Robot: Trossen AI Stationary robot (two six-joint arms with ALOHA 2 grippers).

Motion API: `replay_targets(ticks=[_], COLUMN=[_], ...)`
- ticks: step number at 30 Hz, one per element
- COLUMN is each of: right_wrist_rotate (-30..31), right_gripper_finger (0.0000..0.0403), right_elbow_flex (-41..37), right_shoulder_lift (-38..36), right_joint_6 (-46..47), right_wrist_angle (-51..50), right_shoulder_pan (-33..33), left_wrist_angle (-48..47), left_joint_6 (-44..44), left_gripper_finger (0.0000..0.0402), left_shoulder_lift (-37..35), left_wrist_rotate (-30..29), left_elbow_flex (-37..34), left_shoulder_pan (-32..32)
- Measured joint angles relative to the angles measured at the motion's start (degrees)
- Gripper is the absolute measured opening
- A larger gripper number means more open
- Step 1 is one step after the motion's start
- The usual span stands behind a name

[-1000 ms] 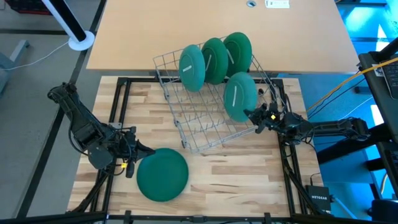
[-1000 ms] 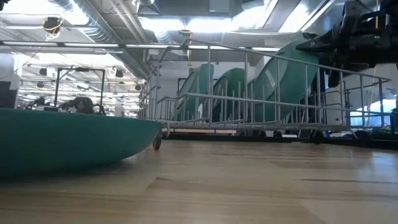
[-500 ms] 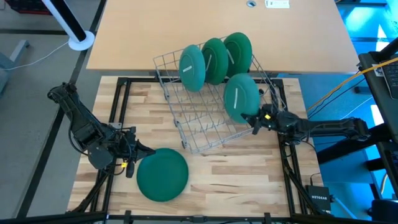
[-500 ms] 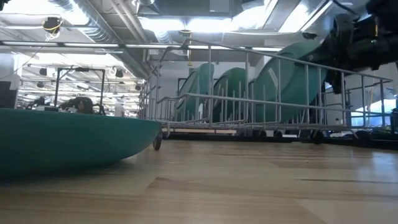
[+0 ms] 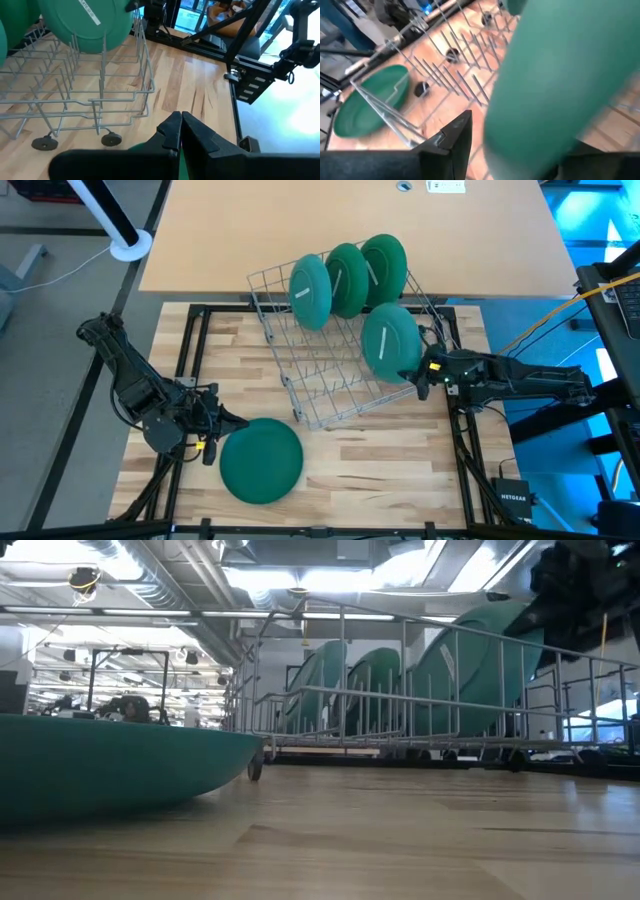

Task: Sort dishes
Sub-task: Put the light green plate in the dish rack, then put the green plate in the dish rack

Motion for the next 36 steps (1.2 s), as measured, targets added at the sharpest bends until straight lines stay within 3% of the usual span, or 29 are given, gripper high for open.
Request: replay_targets(ticks=[12,19,22,30,36], right_wrist_rotate=[1.2,1.4,-2.1,-18.6,-23.4], right_gripper_finger=[0.0154,0.0154,0.0154,0.0154,0.0154], right_elbow_flex=[17.1,25.3,26.8,26.7,26.7], right_shoulder_lift=[0.0,0.0,0.0,4.2,11.5], right_joint_6=[-0.4,-0.4,-0.3,-3.7,-6.3], right_wrist_angle=[-18.1,-20.8,-16.8,8.0,16.9], right_shoulder_pan=[0.0,0.0,0.0,0.0,0.0], left_wrist_angle=[-1.2,-1.2,-1.2,-1.2,-1.3], left_joint_6=[-0.2,-0.2,-1.1,-4.8,-4.5], left_gripper_finger=[0.0004,0.0004,0.0004,0.0004,0.0004], left_shoulder_lift=[0.0,0.0,0.0,0.0,0.0], left_wrist_rotate=[0.0,0.0,0.0,0.0,0.0], left_elbow_flex=[0.0,0.0,0.0,0.0,0.0], left_shoulder_pan=[0.0,0.0,0.0,0.0,0.0])
